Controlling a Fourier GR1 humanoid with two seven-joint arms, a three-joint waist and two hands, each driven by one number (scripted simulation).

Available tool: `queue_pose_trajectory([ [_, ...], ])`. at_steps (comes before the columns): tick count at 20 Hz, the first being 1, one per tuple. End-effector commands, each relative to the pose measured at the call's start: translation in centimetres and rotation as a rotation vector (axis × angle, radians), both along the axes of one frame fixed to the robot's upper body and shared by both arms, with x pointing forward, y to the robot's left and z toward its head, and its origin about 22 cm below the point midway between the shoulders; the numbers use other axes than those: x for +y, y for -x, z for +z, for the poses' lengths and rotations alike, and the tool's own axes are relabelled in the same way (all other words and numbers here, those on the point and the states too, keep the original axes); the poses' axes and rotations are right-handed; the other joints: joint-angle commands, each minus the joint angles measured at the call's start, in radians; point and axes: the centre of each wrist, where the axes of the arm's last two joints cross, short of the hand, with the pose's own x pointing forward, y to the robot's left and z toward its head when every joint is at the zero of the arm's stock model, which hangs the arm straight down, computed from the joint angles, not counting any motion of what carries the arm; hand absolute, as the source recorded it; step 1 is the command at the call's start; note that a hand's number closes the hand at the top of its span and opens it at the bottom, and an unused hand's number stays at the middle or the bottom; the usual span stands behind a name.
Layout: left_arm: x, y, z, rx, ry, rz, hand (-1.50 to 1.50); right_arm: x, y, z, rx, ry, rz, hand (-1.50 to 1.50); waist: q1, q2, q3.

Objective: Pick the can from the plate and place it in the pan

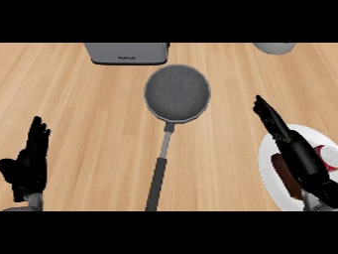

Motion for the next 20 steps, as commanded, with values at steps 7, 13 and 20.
queue_pose_trajectory([
  [7, -0.1, -0.1, 1.5, 0.106, -0.173, -0.241, 0.0, -12.0, -2.8, 6.4, 0.072, 0.448, -0.205, -1.5, -0.033, 0.044, -0.018],
  [13, 0.1, -0.5, 3.7, 0.159, -0.201, -0.288, 0.0, -23.3, 1.8, 4.6, 0.379, 0.104, -0.656, -1.5, -0.035, 0.032, -0.007],
  [20, -1.8, 0.9, 4.9, 0.158, -0.187, -0.349, 0.0, -24.9, 1.0, 9.3, 0.41, 0.497, -0.429, -1.5, 0.0, 0.03, -0.008],
])
